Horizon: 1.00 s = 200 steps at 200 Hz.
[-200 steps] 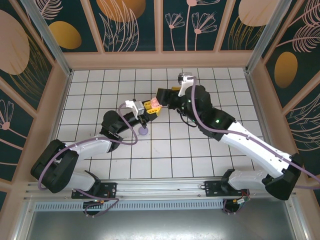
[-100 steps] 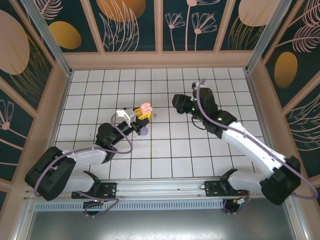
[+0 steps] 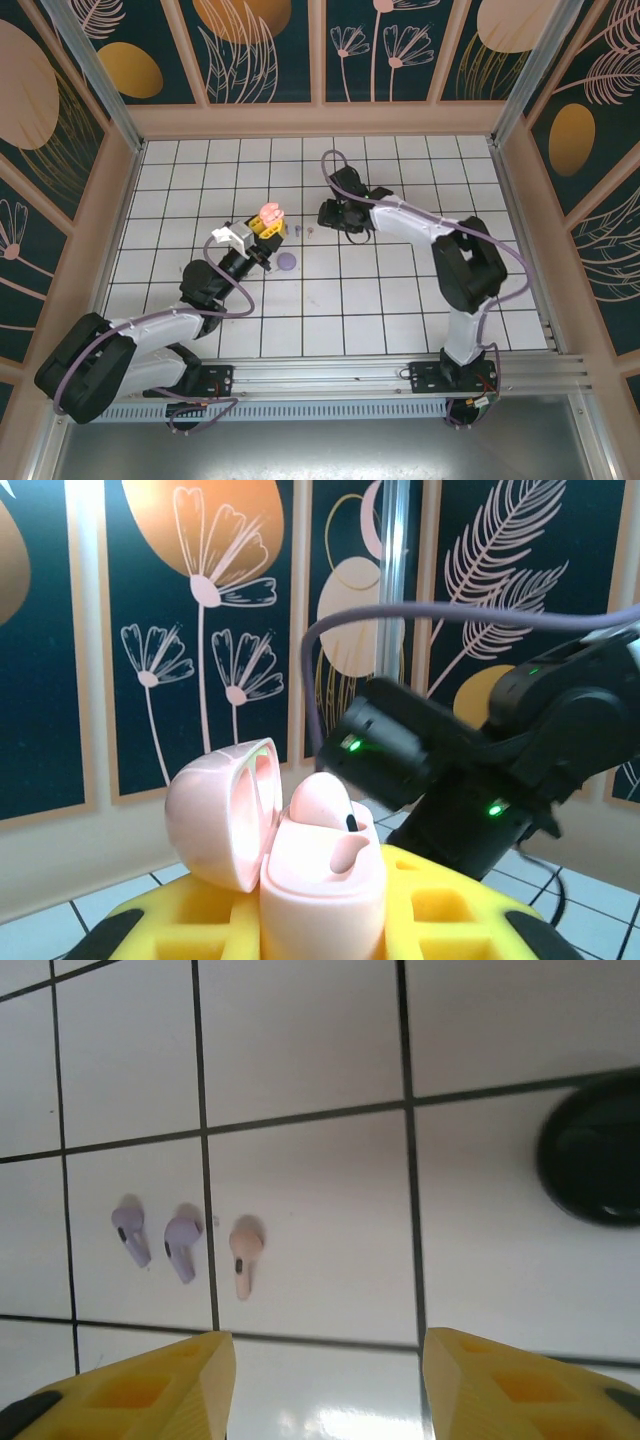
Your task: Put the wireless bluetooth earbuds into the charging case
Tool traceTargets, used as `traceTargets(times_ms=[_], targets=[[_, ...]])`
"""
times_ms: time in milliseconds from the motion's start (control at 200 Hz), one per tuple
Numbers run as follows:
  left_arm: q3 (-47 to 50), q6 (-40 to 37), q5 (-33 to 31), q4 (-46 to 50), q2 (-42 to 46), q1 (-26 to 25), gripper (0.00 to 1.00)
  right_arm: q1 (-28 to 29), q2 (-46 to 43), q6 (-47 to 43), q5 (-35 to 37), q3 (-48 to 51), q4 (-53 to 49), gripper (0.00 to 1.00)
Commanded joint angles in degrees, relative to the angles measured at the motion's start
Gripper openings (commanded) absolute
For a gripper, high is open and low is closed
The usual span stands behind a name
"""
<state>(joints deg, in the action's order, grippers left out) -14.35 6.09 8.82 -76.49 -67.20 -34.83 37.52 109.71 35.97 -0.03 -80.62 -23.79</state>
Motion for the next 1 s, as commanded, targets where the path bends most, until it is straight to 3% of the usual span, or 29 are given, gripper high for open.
traceTargets(times_ms=[0, 350, 996], targets=[[-0.1, 0.3, -1.3, -2.5, 0.7, 0.2, 0.0, 1.1, 4.9, 0.7, -0.1, -6.5, -5.2, 0.5], [-1.3, 2.4, -1.4, -5.8, -2.3, 0.4, 0.0, 3.4, 15.9, 0.8, 1.5, -18.6, -11.2, 0.47], [-1.3, 3.6, -1.2, -6.9, -3.1, 0.4, 0.0, 5.2, 21.1, 0.4, 3.4, -22.4, -13.3, 0.4]])
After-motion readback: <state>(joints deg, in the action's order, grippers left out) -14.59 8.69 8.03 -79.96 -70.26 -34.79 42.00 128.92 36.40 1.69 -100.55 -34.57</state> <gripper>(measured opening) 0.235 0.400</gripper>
